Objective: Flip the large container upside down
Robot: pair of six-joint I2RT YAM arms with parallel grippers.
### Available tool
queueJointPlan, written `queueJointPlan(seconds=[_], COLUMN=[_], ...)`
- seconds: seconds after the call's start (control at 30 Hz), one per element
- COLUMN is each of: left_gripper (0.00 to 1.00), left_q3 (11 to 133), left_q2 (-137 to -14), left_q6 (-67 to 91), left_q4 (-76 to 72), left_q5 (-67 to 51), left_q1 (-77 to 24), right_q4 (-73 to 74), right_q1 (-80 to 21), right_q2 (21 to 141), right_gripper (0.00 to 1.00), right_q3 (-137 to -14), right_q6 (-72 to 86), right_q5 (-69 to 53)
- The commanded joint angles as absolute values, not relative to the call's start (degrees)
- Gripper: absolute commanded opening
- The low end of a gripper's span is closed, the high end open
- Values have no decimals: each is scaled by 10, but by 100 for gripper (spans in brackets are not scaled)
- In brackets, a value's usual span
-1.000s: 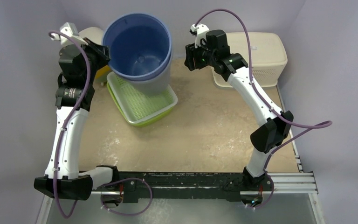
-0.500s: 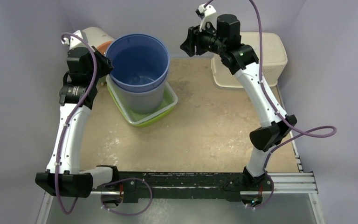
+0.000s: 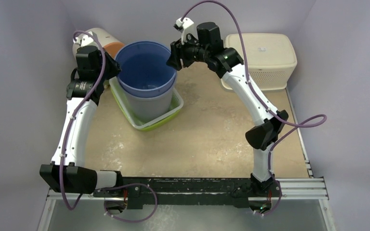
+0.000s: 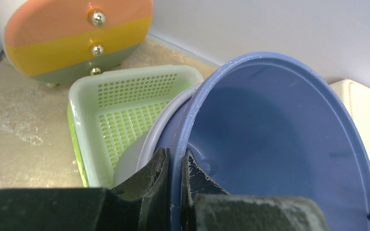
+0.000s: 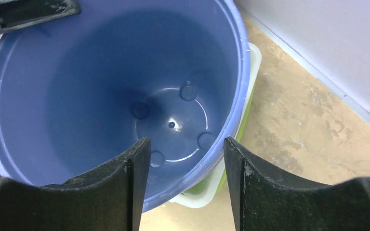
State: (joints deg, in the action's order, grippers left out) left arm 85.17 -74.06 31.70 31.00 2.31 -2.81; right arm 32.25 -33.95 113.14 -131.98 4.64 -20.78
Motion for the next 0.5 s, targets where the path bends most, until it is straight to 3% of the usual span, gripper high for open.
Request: queueJointPlan(seconds=[0.0, 0.27, 0.33, 0.43, 0.47], left_gripper=[0, 2, 10, 32, 36], left_q3=[891, 871, 875, 886, 888], left_q2=[-742, -759, -762, -773, -777], left_q6=[340, 340, 347, 356, 358], left_q4=[218, 204, 199, 204, 205], left_q5=[-50, -83, -84, -90, -94], left_q1=[-32, -34, -38, -40, -41], right_q4=[330, 336, 342, 343, 344], right_q1=[-382, -419, -433, -452, -459], right_q2=[1100, 1086, 1091, 1100, 1104], right_gripper=[60, 62, 63, 64, 65], right_q3=[-1351, -1343, -1348, -1352, -1354], right_q6=[-5, -31, -40, -47, -49], right_q5=[-207, -203, -207, -221, -222])
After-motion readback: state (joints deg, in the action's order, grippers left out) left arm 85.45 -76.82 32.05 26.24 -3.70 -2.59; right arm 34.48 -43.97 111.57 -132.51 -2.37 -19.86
